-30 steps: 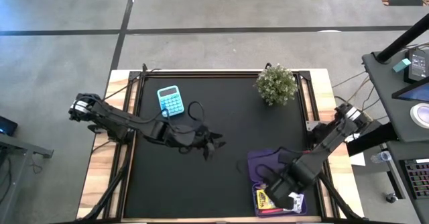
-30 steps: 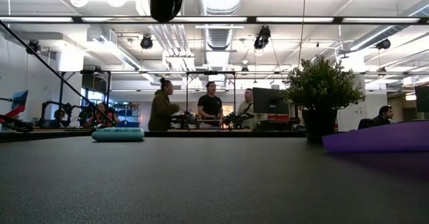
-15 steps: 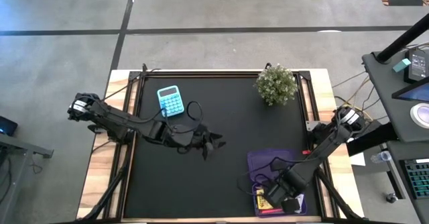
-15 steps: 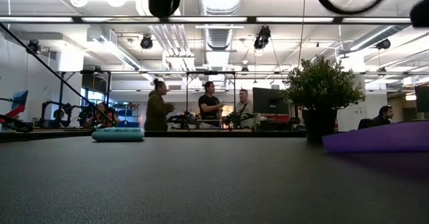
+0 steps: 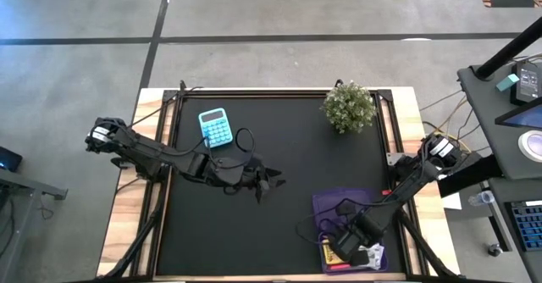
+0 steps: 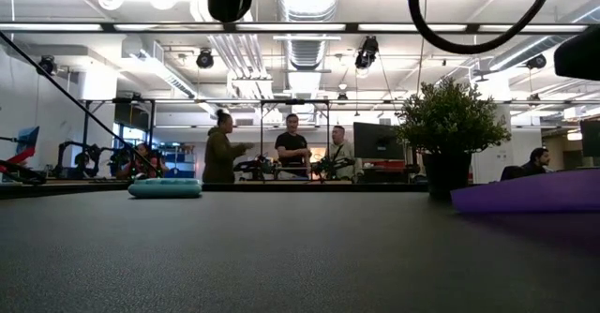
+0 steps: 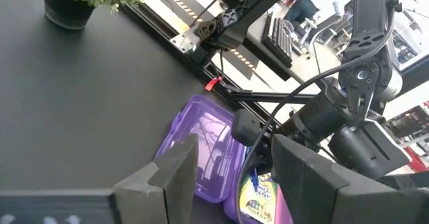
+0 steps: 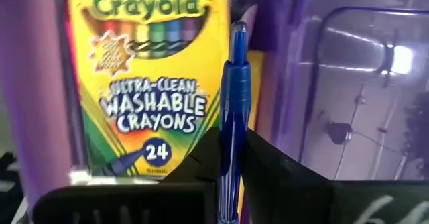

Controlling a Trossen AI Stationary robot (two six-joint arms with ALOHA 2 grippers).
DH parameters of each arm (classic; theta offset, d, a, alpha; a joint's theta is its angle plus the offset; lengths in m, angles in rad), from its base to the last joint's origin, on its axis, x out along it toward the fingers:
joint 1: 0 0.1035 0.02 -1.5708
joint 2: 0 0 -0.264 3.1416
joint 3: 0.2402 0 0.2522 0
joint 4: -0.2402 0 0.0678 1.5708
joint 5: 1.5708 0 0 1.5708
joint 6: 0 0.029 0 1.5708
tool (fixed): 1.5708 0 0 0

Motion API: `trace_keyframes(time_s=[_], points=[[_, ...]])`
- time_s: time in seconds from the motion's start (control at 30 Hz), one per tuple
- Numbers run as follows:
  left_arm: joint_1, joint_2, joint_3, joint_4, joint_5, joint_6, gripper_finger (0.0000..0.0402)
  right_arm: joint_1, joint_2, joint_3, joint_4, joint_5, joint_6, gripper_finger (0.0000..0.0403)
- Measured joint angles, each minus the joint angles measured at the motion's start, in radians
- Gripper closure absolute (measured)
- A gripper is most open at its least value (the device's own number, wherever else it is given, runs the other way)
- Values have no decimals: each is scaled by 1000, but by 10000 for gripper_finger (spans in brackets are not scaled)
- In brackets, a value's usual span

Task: Pack school essentials
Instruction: Put the blue pen into the purple supply box, then return to Home Position

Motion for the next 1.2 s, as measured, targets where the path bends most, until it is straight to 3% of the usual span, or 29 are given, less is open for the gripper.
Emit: trace_keyframes(time_s=[0.17,0.53,0.7,1.0,1.2], points=[[0,0,-1,-1,-3,0,228,1,0,4,1,42,30,362],[2,0,-1,-3,-3,7,228,0,-6,19,-30,42,100,277],[17,-33,-2,-53,-3,40,228,6,-73,74,-76,59,59,259],[51,-238,-2,-239,-5,229,228,33,-345,14,97,442,78,264],[63,-432,-29,-427,-77,271,228,28,-512,-136,344,567,-33,264]])
